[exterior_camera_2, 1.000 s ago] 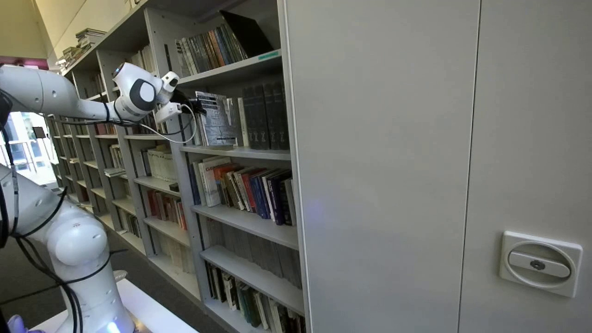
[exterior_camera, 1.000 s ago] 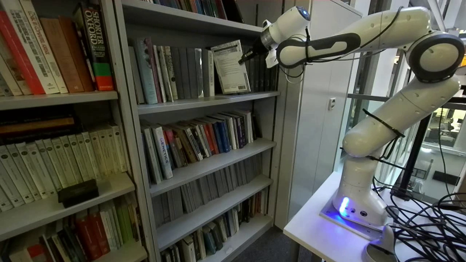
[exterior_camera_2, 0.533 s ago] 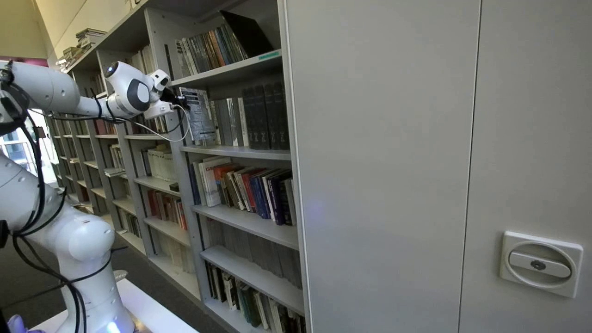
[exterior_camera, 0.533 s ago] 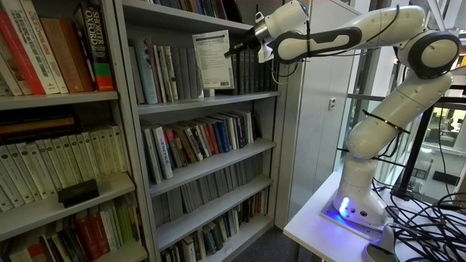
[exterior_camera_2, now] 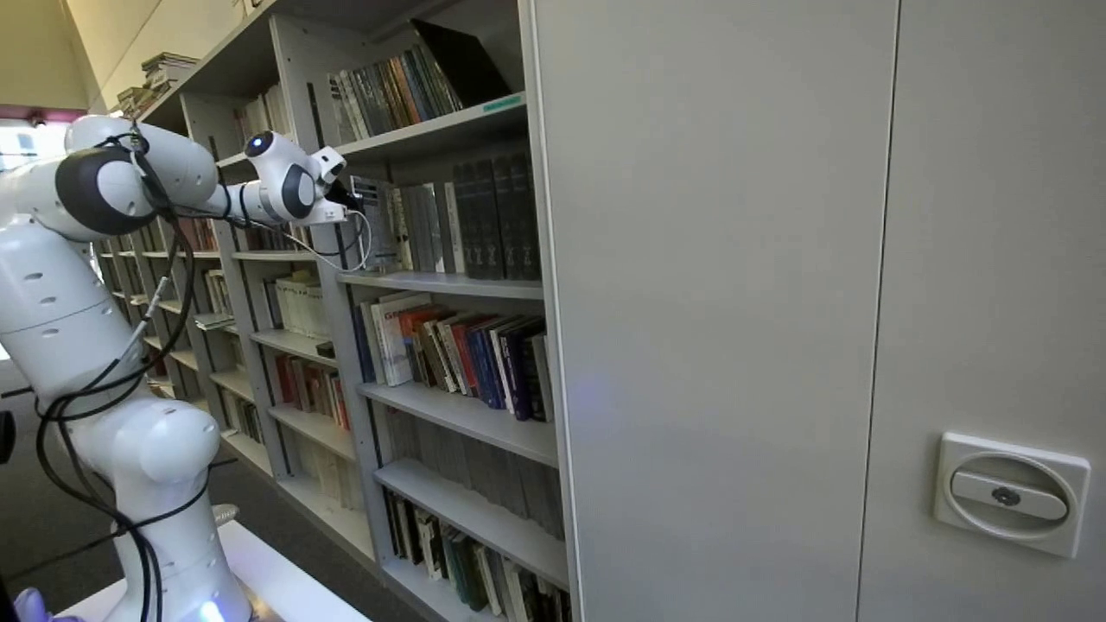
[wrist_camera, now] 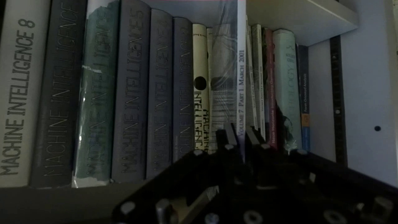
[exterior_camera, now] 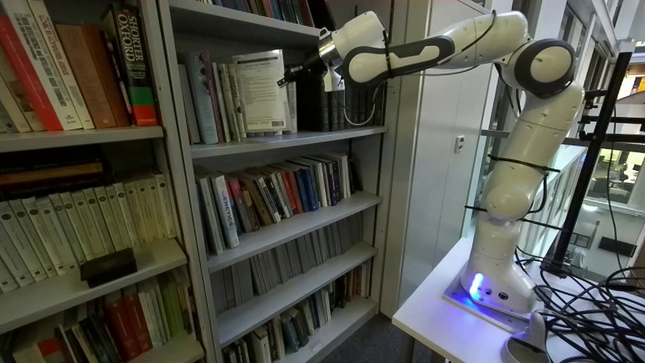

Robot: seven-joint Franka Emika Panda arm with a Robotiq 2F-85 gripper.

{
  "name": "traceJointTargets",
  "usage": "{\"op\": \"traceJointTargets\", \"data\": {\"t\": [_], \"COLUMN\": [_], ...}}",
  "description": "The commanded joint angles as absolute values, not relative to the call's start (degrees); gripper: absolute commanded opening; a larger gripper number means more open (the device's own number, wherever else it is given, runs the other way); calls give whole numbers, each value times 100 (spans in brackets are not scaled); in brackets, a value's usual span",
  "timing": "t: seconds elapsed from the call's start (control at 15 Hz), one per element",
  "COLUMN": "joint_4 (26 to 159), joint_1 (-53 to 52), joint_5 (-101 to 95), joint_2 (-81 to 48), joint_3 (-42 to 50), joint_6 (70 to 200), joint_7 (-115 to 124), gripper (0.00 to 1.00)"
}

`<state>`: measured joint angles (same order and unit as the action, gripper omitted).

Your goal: Put the thin white book that is with the grey books with the other thin white books

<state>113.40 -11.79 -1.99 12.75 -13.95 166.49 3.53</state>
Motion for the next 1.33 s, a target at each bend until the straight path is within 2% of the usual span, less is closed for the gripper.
{"op": "traceJointTargets", "data": {"t": [0.0,0.6,1.27], "joint_4": [10441,9598,10492], "joint_1": [-1309,-1347,-1335], "joint_5": [80,564,1378], "joint_2": [581,-50,660], "joint_3": [-1213,-1337,-1275], "joint_6": [16770,16678,16677], "joint_7": [-59,-597,-1509], "gripper": [2,2,2]}}
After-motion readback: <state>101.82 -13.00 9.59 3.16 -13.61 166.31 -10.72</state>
